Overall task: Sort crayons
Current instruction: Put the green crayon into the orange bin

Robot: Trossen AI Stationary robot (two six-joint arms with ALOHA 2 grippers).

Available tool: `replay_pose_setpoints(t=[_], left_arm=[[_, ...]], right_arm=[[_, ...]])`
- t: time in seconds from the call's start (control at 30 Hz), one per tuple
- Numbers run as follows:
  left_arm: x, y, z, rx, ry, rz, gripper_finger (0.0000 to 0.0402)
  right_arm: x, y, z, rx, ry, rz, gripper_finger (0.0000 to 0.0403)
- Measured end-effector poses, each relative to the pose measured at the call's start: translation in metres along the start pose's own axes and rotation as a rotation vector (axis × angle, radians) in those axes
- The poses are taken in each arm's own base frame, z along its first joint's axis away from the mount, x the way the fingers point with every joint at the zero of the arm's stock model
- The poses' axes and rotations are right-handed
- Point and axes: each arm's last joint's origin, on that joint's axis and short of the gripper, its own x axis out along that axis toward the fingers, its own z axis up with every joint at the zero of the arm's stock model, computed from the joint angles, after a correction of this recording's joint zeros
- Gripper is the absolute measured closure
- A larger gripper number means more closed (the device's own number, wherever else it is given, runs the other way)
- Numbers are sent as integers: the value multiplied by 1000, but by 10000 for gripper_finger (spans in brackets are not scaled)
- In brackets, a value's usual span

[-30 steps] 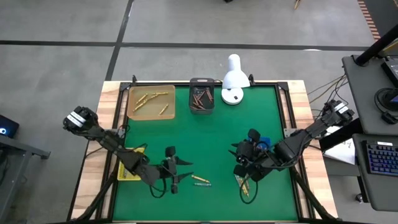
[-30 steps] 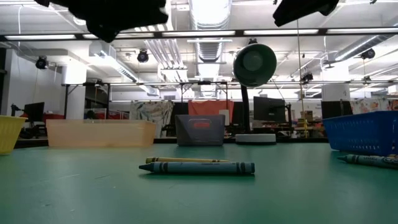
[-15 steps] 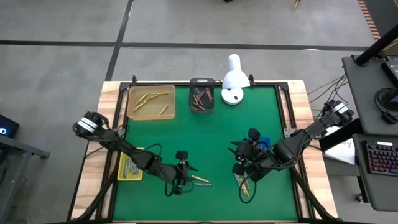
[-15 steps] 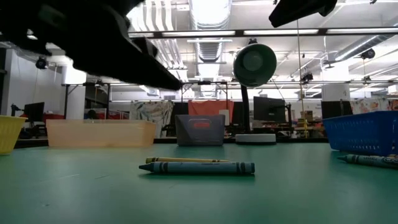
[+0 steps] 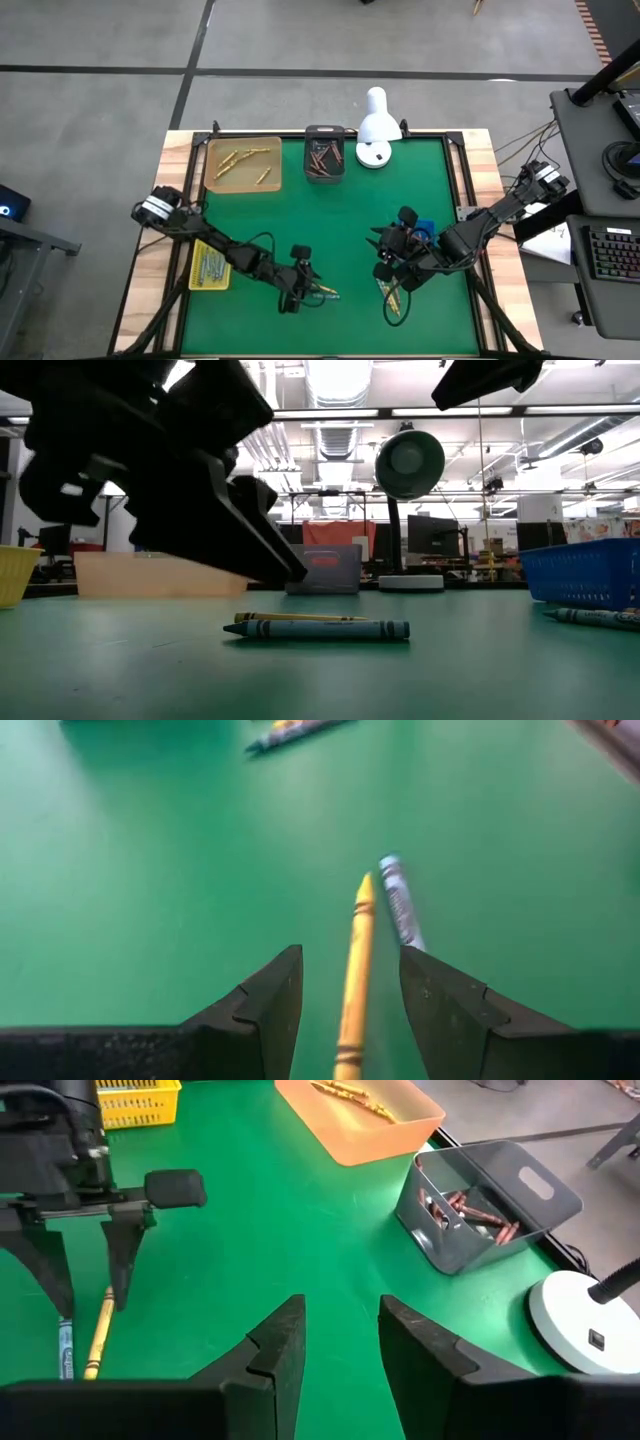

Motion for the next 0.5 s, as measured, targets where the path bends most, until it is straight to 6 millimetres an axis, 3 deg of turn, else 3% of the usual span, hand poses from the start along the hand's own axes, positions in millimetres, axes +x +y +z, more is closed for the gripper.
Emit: replay_pose_setpoints(t=[0.5], left_arm=[[-2, 5, -17, -77, 13, 7, 251]], right_arm=[[1, 0, -1, -3, 1, -1, 289]])
